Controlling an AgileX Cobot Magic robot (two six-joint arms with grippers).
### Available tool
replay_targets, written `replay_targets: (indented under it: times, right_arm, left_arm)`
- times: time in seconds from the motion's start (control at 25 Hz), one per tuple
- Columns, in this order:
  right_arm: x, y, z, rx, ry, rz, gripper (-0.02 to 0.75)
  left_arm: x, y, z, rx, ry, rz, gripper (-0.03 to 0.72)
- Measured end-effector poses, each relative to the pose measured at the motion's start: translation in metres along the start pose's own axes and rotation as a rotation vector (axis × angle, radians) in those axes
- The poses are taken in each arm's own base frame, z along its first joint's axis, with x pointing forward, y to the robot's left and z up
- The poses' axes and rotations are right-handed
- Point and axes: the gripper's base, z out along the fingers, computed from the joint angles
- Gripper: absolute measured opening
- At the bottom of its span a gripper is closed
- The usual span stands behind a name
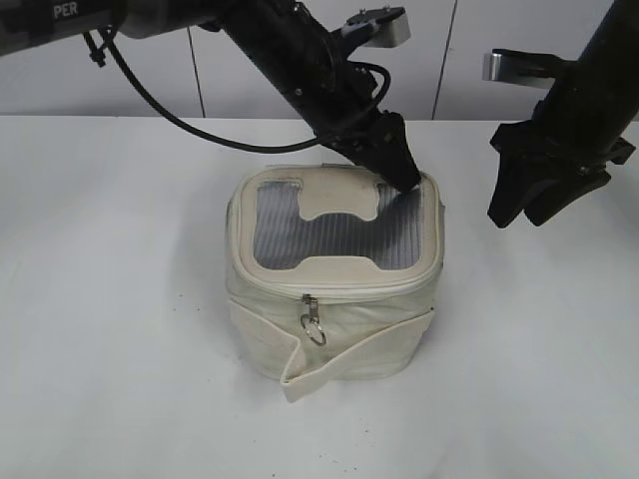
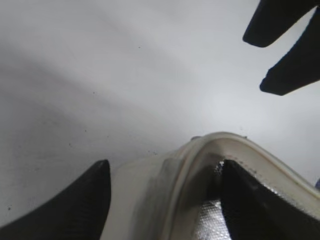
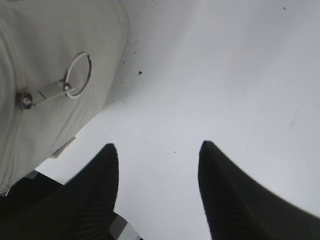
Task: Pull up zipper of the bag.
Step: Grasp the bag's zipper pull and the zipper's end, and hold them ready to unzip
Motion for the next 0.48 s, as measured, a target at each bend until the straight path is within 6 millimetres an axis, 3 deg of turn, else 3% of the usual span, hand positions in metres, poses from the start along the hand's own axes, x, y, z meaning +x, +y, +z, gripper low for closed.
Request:
replay_targets:
  times: [0.12, 0.28, 0.32, 0.48]
  right_arm:
    - [-0.0001, 0.0002, 0.0, -0.002, -0.001, 0.001, 0.407]
    - [0.0, 0.0007, -0.0003, -0.006, -0.002, 0.002, 0.407]
    - [0.0, 0.0007, -0.0002, -0.007, -0.002, 0.002, 0.407]
    - [0.0004, 0.0008, 0.0, -0.008, -0.001, 0.003, 0.407]
  left_arm:
    - [0.0007, -0.0016, 0.0011, 0.019, 0.007, -0.005, 0.414]
    - [0.0024, -0.0029, 0.0014, 0.028, 0.03, 0.003, 0.099]
    - [0.0027, -0.0028, 0.0014, 0.026, 0.033, 0.004, 0.061]
    - [0.0036, -0.0017, 0.0014, 0.015, 0.043, 0.01, 0.057]
